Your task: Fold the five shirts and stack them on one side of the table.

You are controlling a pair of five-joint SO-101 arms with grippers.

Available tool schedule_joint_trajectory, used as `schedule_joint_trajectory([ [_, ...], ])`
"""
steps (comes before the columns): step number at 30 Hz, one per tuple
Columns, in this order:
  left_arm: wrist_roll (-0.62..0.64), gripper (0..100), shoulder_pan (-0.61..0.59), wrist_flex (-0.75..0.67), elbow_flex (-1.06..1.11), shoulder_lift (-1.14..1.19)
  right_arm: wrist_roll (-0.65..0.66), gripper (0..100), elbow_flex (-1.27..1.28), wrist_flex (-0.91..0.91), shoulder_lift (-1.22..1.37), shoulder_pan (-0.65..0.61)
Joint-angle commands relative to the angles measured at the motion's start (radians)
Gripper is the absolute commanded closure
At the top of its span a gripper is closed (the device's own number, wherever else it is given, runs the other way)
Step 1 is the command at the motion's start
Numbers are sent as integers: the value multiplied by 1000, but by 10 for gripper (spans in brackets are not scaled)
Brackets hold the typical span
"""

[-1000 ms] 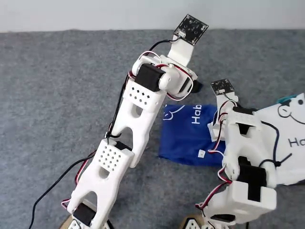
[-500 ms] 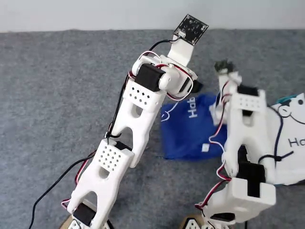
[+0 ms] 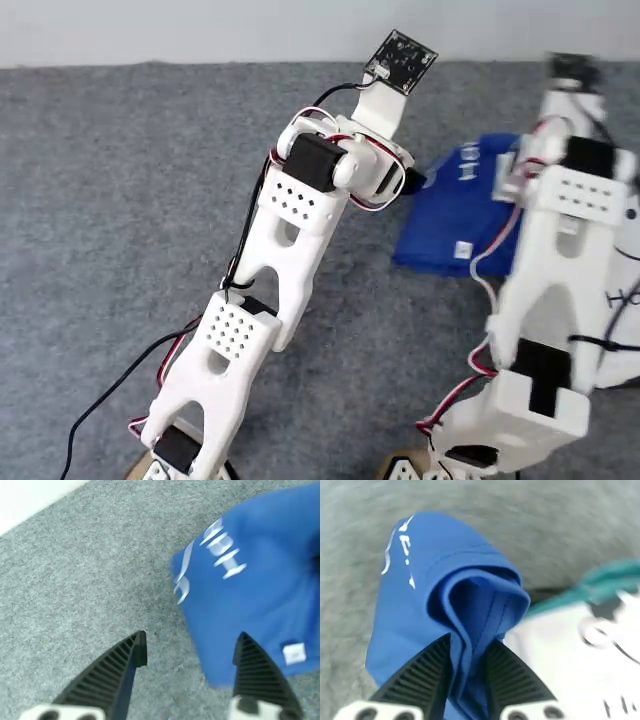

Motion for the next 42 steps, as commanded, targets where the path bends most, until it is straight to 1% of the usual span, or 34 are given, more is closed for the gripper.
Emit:
schedule_joint_trajectory([
  [1,9,720,-2,21,-51,-69,-60,988,-44,33,-30,140],
  [10,9,720,0,21,-51,-69,-58,988,-43,122,-136,483],
  [16,9,720,3,21,-51,-69,-44,988,-40,194,-157,622],
  [18,9,720,3,21,-51,-69,-44,988,0,220,-159,647],
  [21,9,720,6,21,-51,-69,-40,988,95,208,-162,656],
  [28,9,720,6,21,-50,-69,-38,987,344,-2,-163,668],
  [31,9,720,5,23,-38,-69,-37,979,364,-21,-166,694],
  [34,9,720,5,23,7,-69,-32,902,345,-21,-166,731],
  [38,9,720,6,23,16,-71,21,783,328,-21,-166,780],
  [42,9,720,3,23,18,-71,31,765,293,-28,-168,809],
])
